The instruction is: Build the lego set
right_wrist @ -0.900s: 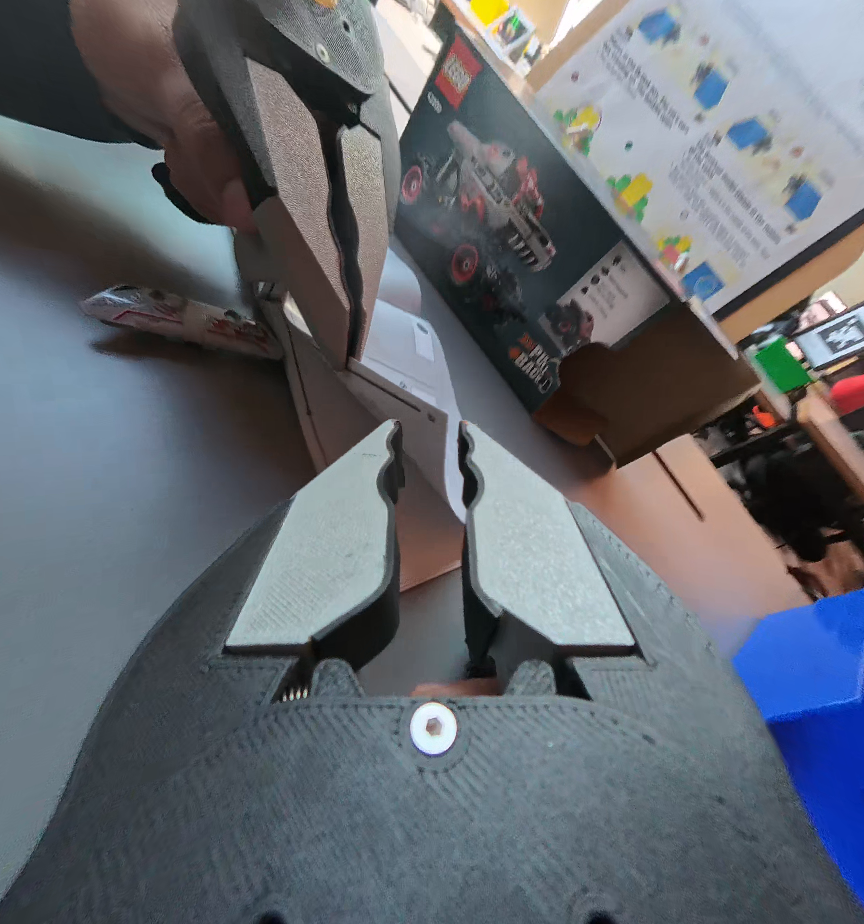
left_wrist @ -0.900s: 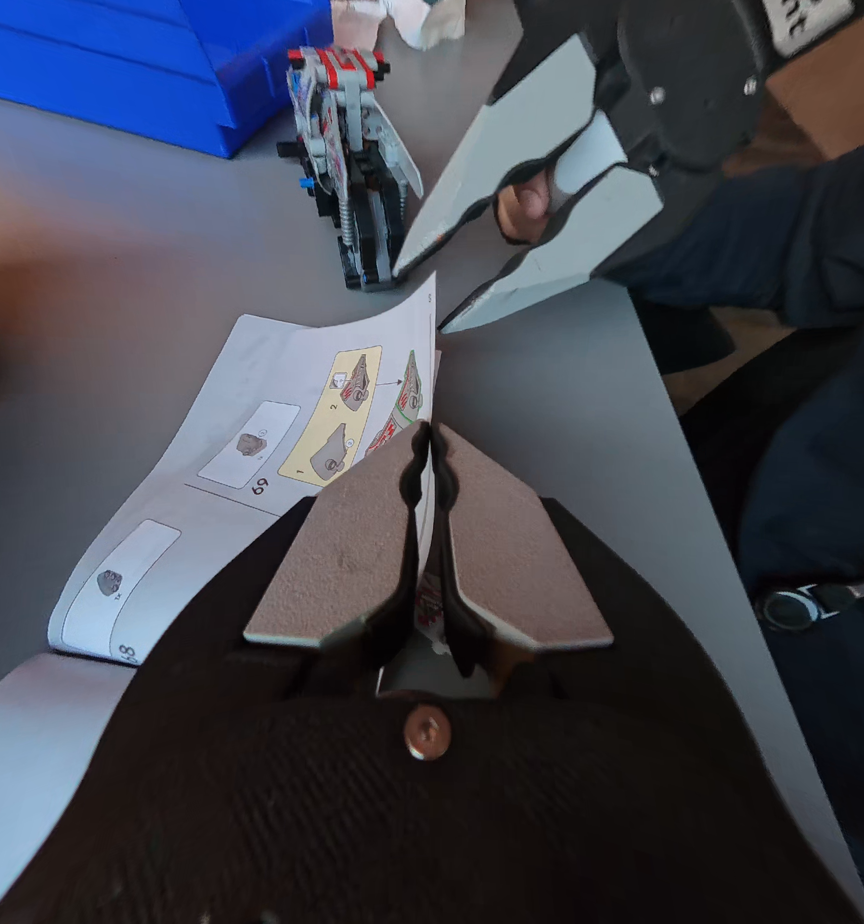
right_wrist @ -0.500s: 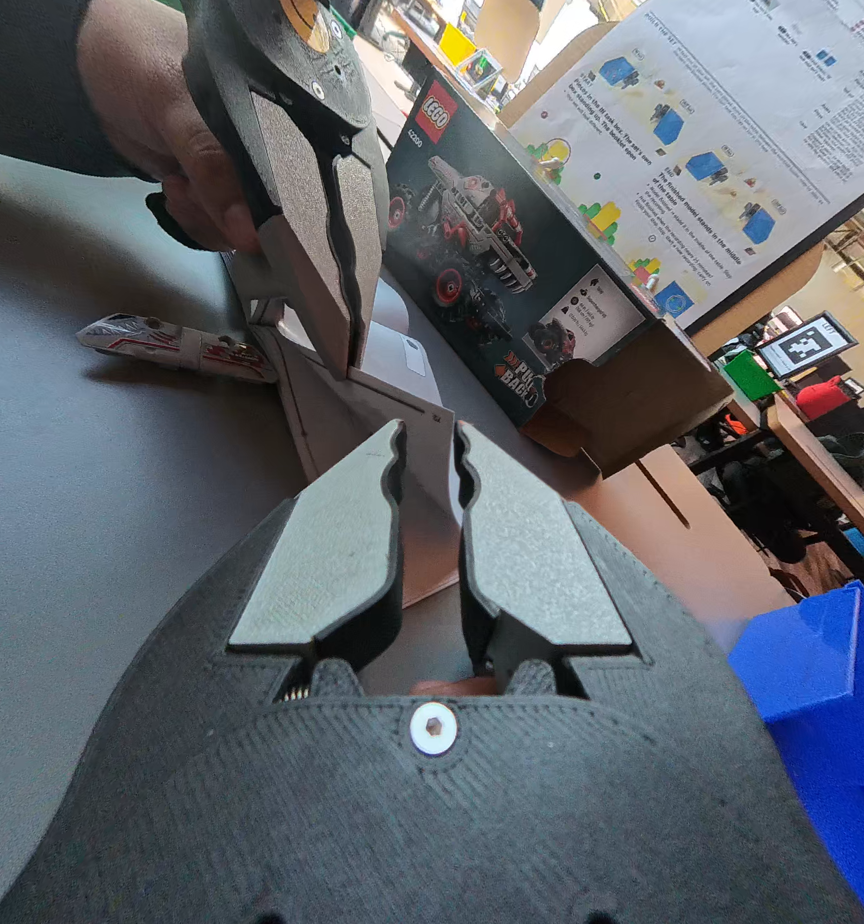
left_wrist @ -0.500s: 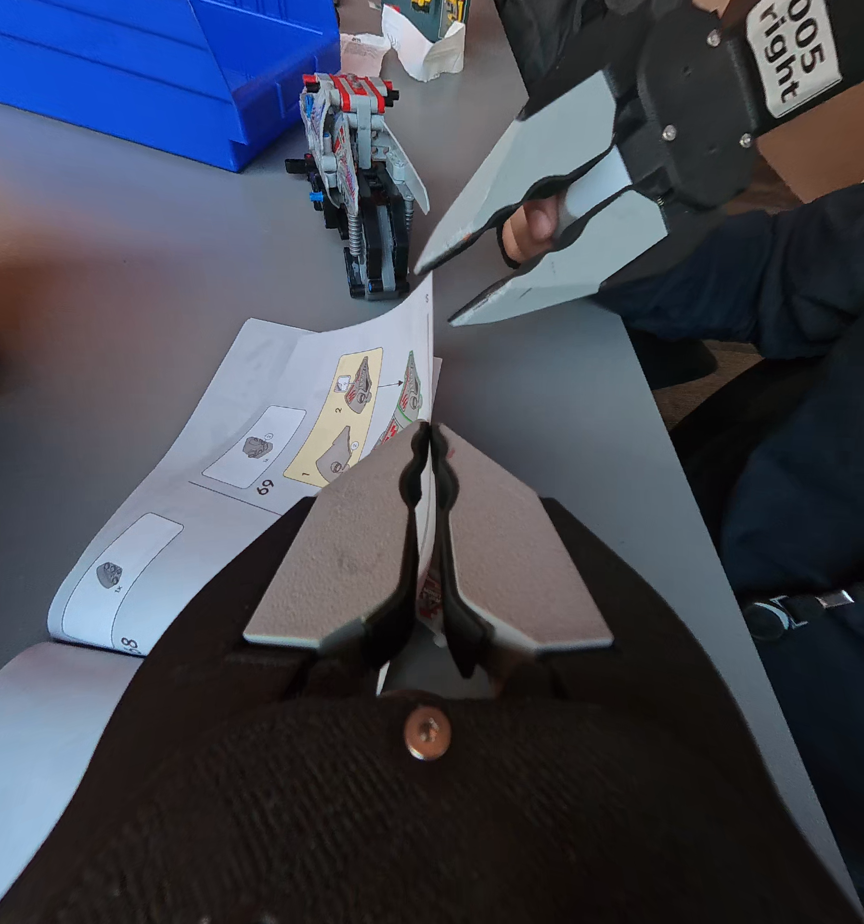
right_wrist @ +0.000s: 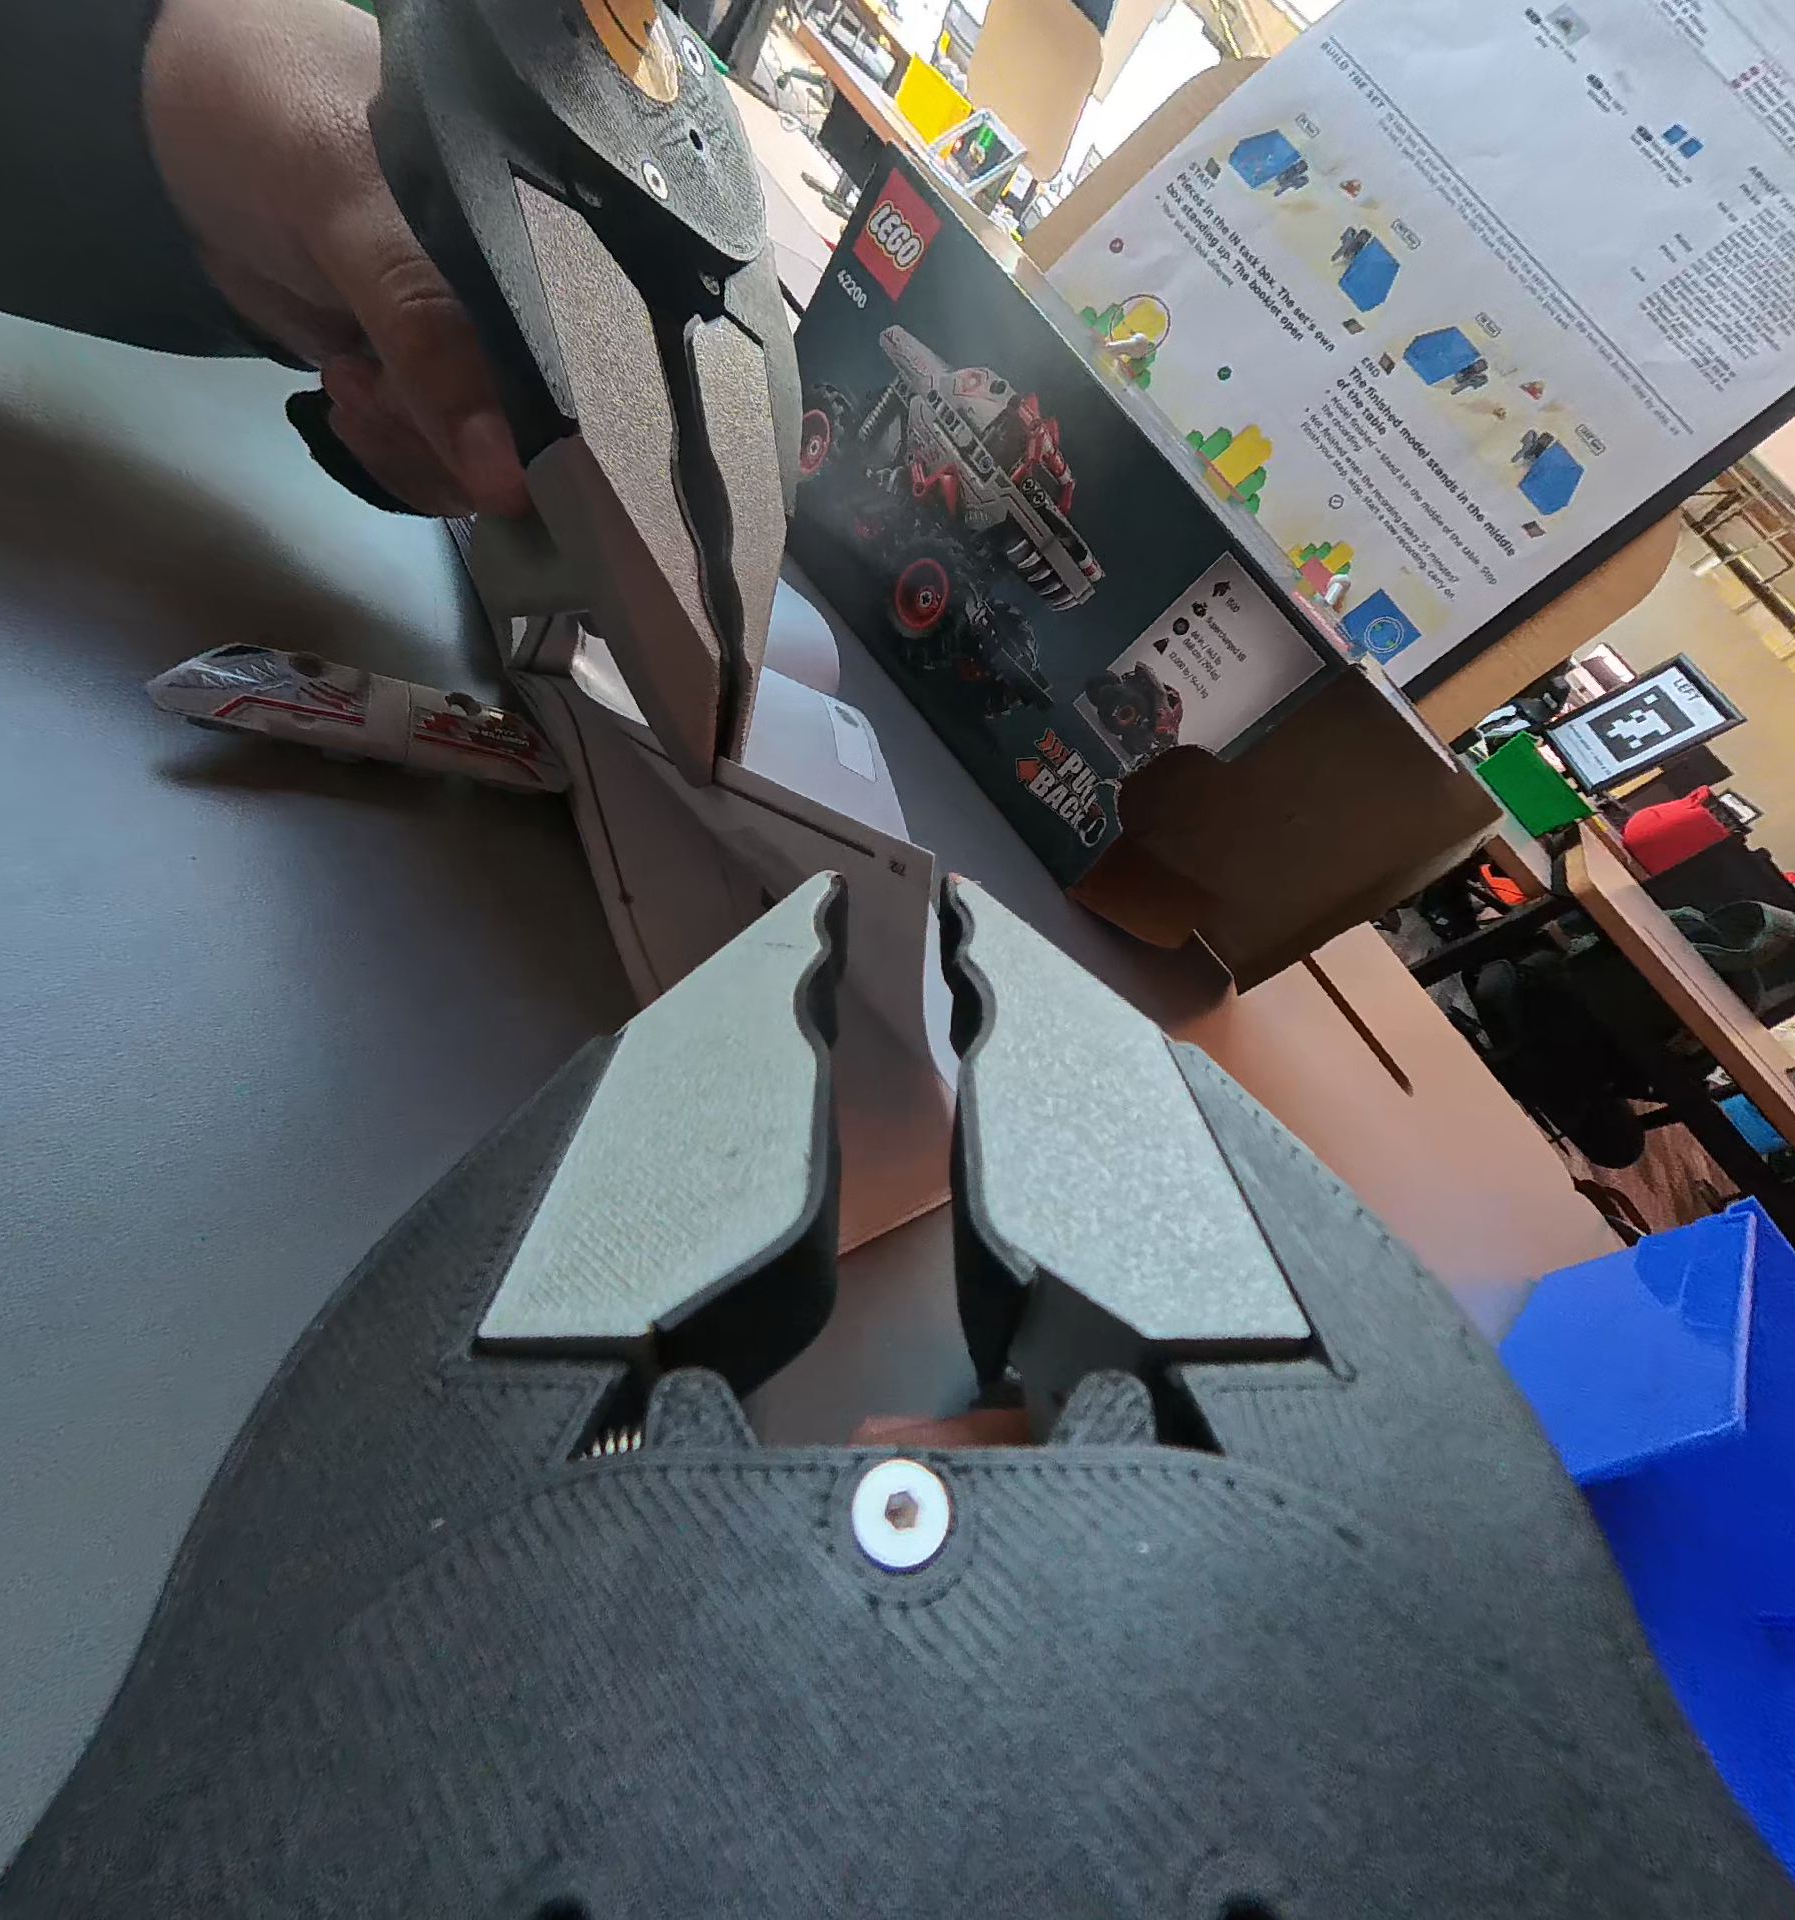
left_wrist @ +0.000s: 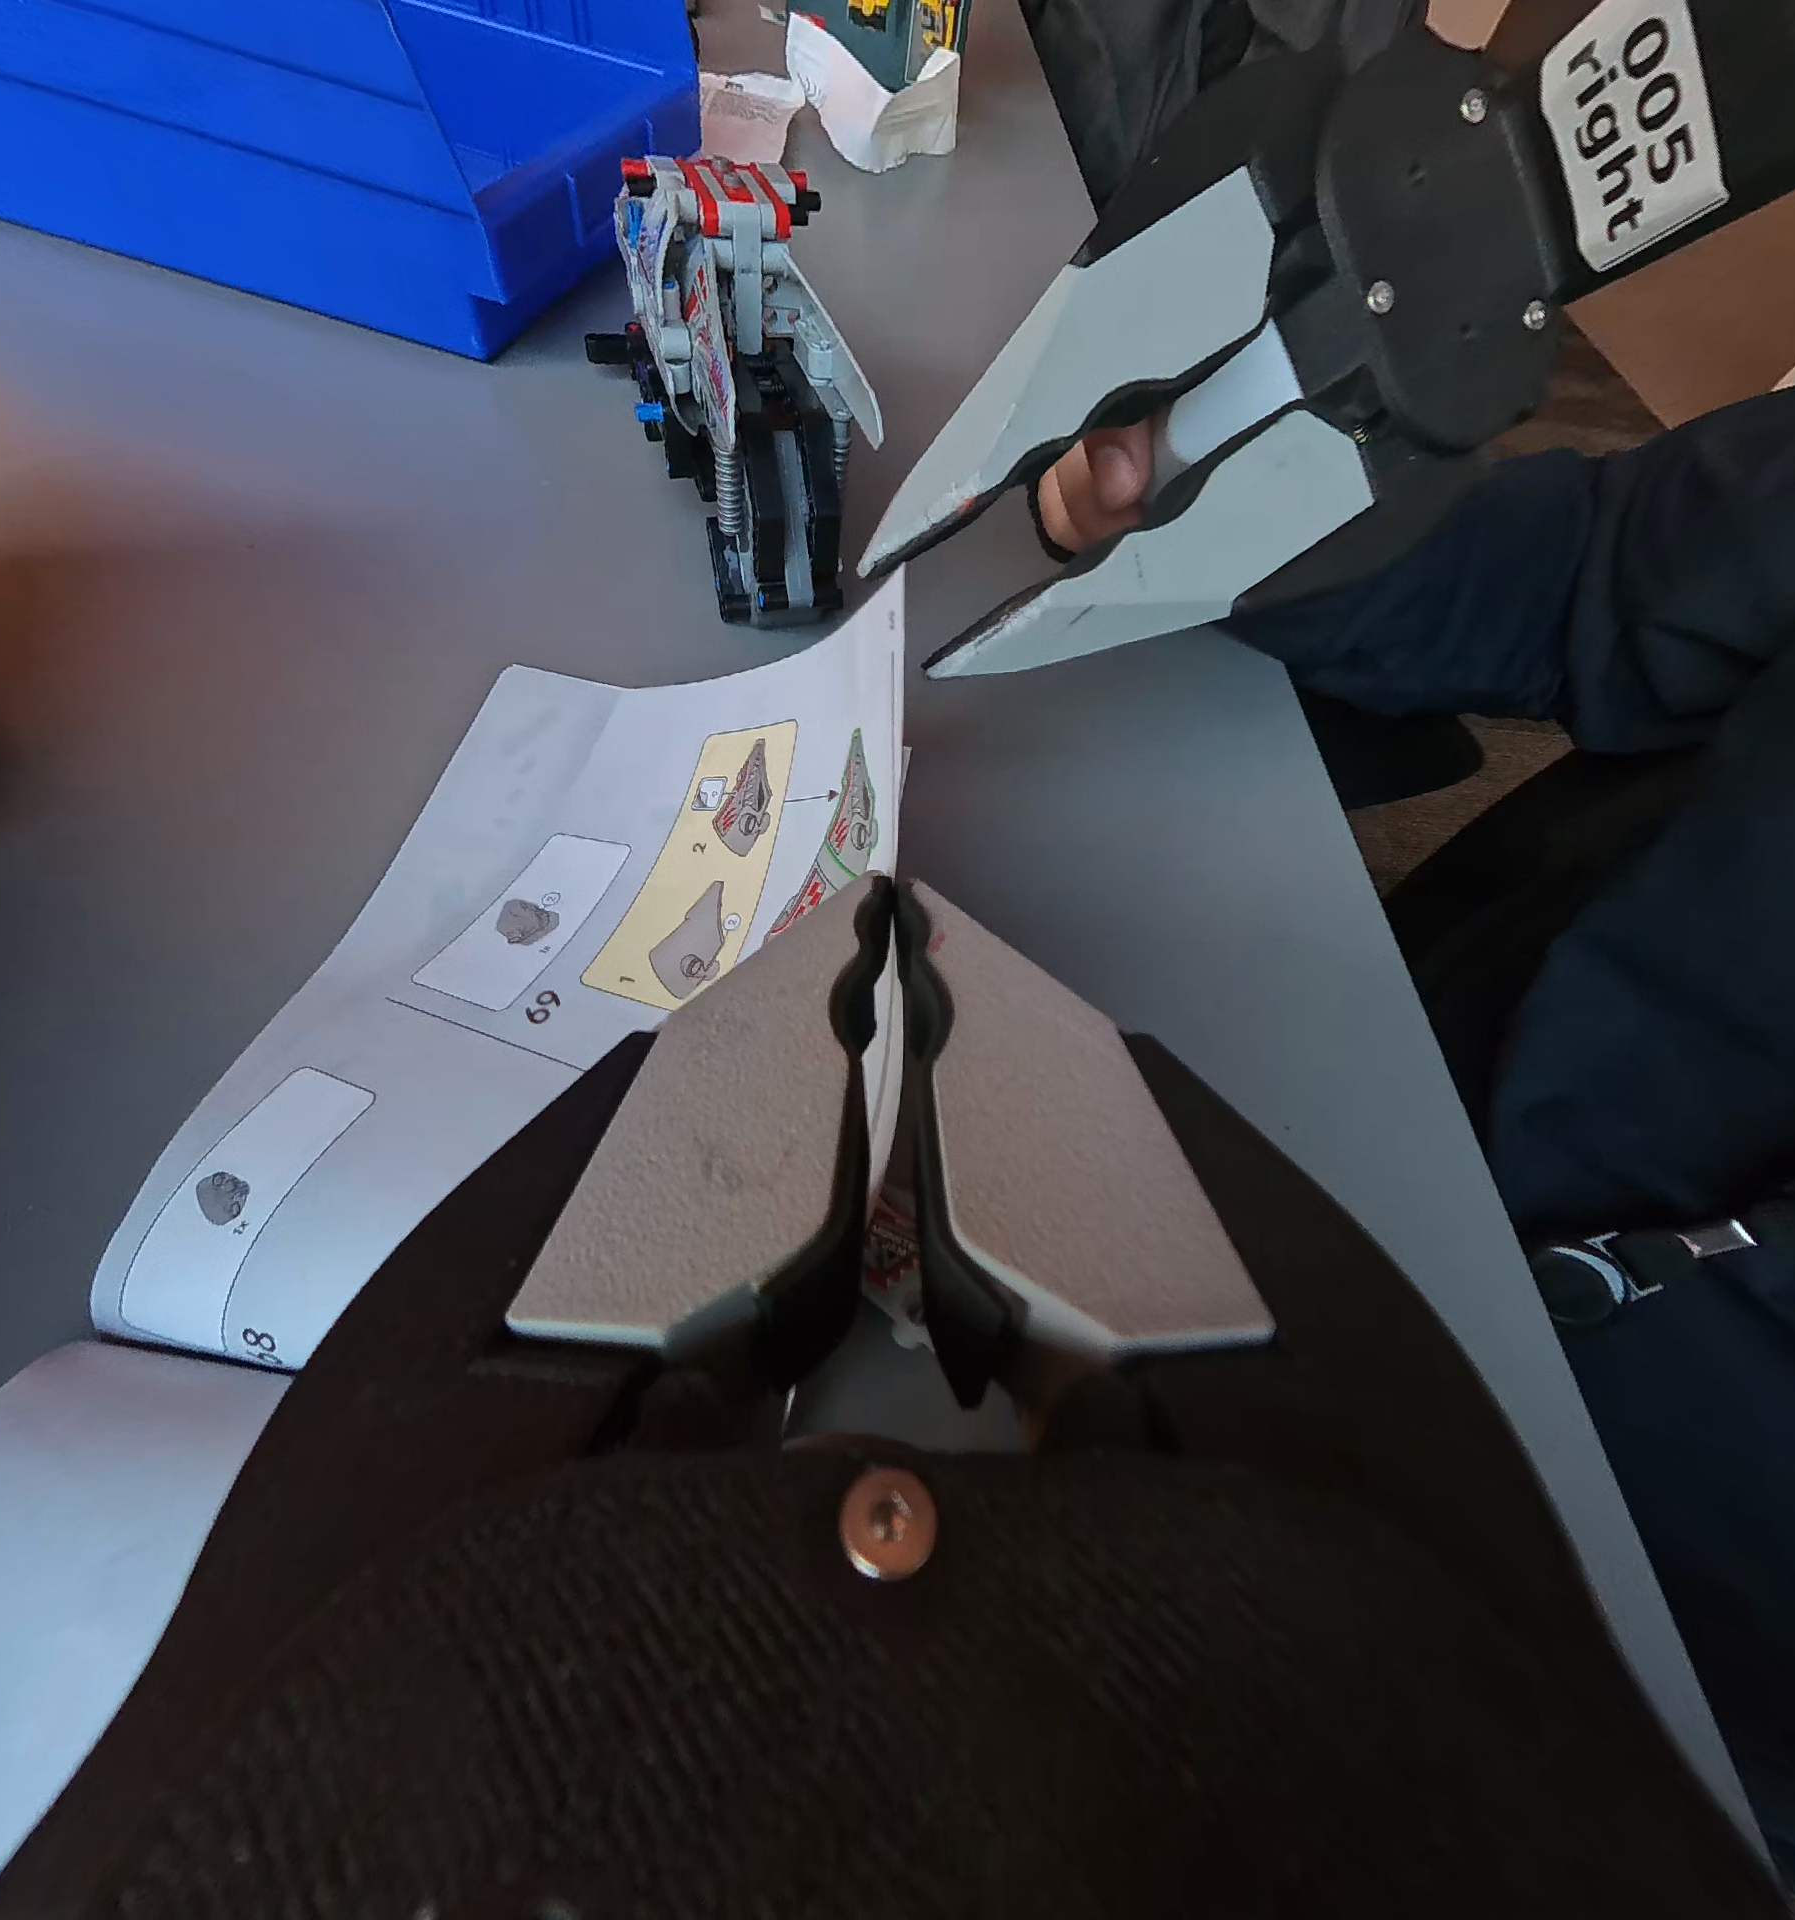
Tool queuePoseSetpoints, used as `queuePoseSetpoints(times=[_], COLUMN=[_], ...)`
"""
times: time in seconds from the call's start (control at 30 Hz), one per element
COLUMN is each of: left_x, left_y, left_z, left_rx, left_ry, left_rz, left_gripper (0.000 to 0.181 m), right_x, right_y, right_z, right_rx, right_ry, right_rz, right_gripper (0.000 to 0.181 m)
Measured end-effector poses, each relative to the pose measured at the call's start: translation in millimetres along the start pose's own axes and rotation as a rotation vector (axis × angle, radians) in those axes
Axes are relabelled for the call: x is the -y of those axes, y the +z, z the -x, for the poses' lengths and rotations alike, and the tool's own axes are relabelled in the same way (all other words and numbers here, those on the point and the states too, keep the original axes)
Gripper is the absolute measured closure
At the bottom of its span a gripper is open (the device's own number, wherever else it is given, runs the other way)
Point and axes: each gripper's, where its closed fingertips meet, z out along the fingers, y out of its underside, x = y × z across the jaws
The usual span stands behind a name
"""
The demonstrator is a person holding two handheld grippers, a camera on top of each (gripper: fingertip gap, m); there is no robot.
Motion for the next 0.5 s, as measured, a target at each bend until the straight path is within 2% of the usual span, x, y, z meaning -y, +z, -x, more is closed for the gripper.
queuePoseSetpoints(times=[0.5], left_x=[-2.5], left_y=[1.9], left_z=[-4.9], left_rx=[-0.003], left_ry=[0.025], left_rz=[0.024], left_gripper=[0.181], right_x=[0.4], right_y=[2.4], right_z=[10.8], right_rx=[0.066], right_ry=[0.009], right_rz=[-0.007], right_gripper=[0.156])
